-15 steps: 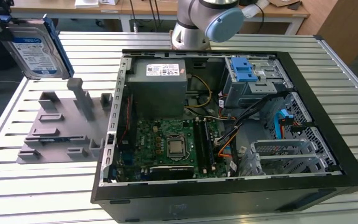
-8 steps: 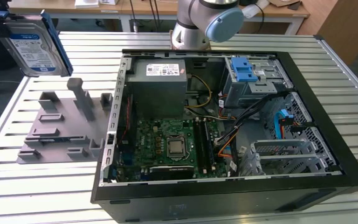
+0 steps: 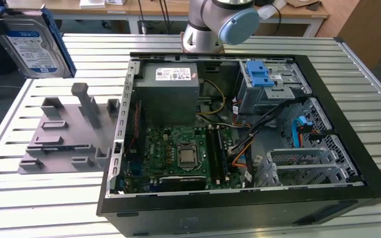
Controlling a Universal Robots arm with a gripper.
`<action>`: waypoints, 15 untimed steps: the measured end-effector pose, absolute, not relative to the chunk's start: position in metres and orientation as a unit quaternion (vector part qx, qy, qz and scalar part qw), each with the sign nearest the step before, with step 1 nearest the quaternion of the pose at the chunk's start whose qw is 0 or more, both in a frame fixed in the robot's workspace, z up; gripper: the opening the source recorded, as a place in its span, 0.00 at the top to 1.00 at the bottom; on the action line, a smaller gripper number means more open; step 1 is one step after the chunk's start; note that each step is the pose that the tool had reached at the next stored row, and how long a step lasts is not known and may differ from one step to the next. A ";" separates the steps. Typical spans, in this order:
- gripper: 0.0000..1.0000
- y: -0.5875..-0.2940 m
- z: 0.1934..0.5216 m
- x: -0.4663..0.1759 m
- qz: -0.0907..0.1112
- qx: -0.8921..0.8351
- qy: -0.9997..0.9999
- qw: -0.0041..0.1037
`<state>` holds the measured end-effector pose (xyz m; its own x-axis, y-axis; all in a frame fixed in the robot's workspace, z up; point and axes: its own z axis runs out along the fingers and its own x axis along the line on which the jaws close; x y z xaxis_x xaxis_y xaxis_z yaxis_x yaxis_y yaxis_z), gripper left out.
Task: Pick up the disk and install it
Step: 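Pick up the disk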
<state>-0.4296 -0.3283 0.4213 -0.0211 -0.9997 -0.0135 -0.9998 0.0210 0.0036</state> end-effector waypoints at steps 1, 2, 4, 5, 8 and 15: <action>0.63 -0.328 0.423 -0.430 0.006 -0.700 0.714 0.004; 0.63 -0.328 0.424 -0.430 0.006 -0.700 0.714 0.004; 0.63 -0.328 0.427 -0.430 0.006 -0.700 0.714 0.004; 0.63 -0.328 0.428 -0.430 0.006 -0.700 0.715 0.004; 0.63 -0.328 0.432 -0.430 0.006 -0.700 0.714 0.004; 0.63 -0.328 0.442 -0.430 0.006 -0.700 0.714 0.004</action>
